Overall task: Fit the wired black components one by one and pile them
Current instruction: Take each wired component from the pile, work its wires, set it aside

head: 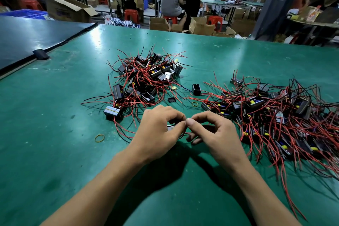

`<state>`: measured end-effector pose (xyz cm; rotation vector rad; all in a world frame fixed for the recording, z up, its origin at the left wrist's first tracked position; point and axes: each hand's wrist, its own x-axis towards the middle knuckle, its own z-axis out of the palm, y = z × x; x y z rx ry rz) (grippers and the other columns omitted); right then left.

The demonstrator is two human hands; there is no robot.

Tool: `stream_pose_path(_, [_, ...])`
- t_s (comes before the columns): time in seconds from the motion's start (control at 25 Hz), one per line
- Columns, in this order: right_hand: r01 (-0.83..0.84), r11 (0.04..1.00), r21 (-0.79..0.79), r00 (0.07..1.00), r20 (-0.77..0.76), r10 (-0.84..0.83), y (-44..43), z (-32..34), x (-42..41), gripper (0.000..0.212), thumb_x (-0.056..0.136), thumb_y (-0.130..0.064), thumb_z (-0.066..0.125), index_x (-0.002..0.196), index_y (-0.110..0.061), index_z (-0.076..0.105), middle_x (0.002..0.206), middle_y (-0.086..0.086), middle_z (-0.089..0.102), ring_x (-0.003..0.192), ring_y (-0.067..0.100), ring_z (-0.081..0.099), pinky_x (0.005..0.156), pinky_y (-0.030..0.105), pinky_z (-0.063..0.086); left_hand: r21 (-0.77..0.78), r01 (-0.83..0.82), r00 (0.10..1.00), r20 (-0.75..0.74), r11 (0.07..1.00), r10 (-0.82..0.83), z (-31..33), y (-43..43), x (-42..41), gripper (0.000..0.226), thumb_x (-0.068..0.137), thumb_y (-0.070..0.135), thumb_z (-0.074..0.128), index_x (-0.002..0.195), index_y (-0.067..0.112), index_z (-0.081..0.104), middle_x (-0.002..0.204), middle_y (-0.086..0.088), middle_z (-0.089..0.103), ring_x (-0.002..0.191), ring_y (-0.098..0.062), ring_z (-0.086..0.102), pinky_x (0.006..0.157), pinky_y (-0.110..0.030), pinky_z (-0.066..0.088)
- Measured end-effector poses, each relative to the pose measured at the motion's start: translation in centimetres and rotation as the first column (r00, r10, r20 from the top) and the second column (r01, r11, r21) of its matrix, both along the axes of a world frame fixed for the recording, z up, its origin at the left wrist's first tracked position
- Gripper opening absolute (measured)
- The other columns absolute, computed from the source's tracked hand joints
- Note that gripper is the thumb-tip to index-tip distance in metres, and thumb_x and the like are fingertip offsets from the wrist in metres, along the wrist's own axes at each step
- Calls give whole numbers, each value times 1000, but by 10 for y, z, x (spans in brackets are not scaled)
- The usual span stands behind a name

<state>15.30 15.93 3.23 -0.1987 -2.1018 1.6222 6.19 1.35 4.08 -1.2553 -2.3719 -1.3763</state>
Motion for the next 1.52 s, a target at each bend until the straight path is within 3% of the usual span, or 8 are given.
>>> stream_pose_path(0.2, [87, 987, 132, 996, 9, -89, 2, -1, -1, 7, 85, -21, 78, 80, -24, 73, 79, -7, 72, 67, 13, 68, 59, 25, 52, -114, -43, 970, -241, 993, 15, -5, 0, -2, 15, 85, 35, 62, 86, 24, 72, 77, 12, 64, 80, -15, 56, 75, -38, 37])
stream_pose_path(0.36, [117, 962, 248, 993, -12, -118, 1, 0, 0, 9, 87, -22, 76, 80, -26, 72, 81, -14, 70, 71, 8, 64, 63, 21, 49, -66, -13, 983, -183, 998, 0, -8, 0, -4, 13, 83, 35, 66, 85, 25, 74, 76, 11, 66, 78, -13, 58, 75, -43, 40])
stream_pose_path(0.72, [108, 979, 170, 994, -21, -106, -1, -1, -2, 11, 90, -18, 73, 80, -22, 70, 68, -11, 68, 59, 2, 57, 61, 15, 45, 38, 35, 999, -10, 999, -35, -8, 3, -3, 13, 77, 30, 70, 85, 23, 78, 78, 11, 70, 79, -12, 62, 77, -50, 47])
stream_pose_path(0.84, [147, 964, 222, 989, -16, -147, -2, -1, -1, 14, 90, -23, 73, 76, -22, 70, 64, -12, 67, 56, 1, 56, 58, 13, 43, 11, 22, 999, -43, 1000, -21, -8, 1, -5, 14, 79, 33, 69, 85, 23, 77, 79, 11, 71, 81, -13, 61, 78, -50, 46])
stream_pose_path(1.04, [189, 962, 195, 968, 128, -216, 1, -3, -4, 28, 87, -28, 72, 64, -13, 66, 51, -8, 54, 50, 4, 42, 52, 23, 36, -55, -40, 961, -277, 998, 23, -8, 1, -4, 6, 80, 33, 72, 83, 28, 74, 78, 15, 71, 78, -14, 59, 73, -43, 38])
stream_pose_path(1.16, [179, 978, 106, 959, 204, -198, 4, -5, -5, 29, 84, -30, 73, 65, -10, 65, 50, -7, 51, 47, 8, 40, 52, 26, 34, -72, -37, 955, -296, 997, 14, -10, 1, -4, 7, 81, 34, 72, 84, 28, 74, 79, 16, 71, 78, -14, 59, 73, -41, 37])
stream_pose_path(1.24, [158, 985, 74, 976, 137, -167, 2, -3, -4, 20, 86, -26, 76, 71, -15, 67, 54, -6, 58, 48, 9, 47, 51, 26, 39, -66, -37, 967, -253, 997, 19, -9, 1, -5, 9, 81, 36, 70, 84, 29, 74, 79, 15, 71, 79, -14, 59, 74, -42, 37])
stream_pose_path(1.52, [55, 928, 370, 998, -15, -53, 7, -1, 3, 12, 84, -18, 80, 92, -26, 77, 74, -21, 70, 56, 9, 62, 57, 12, 44, -22, 34, 995, -98, 999, -36, -9, -2, -14, 7, 81, 32, 75, 85, 26, 76, 78, 16, 69, 80, -14, 59, 78, -53, 43])
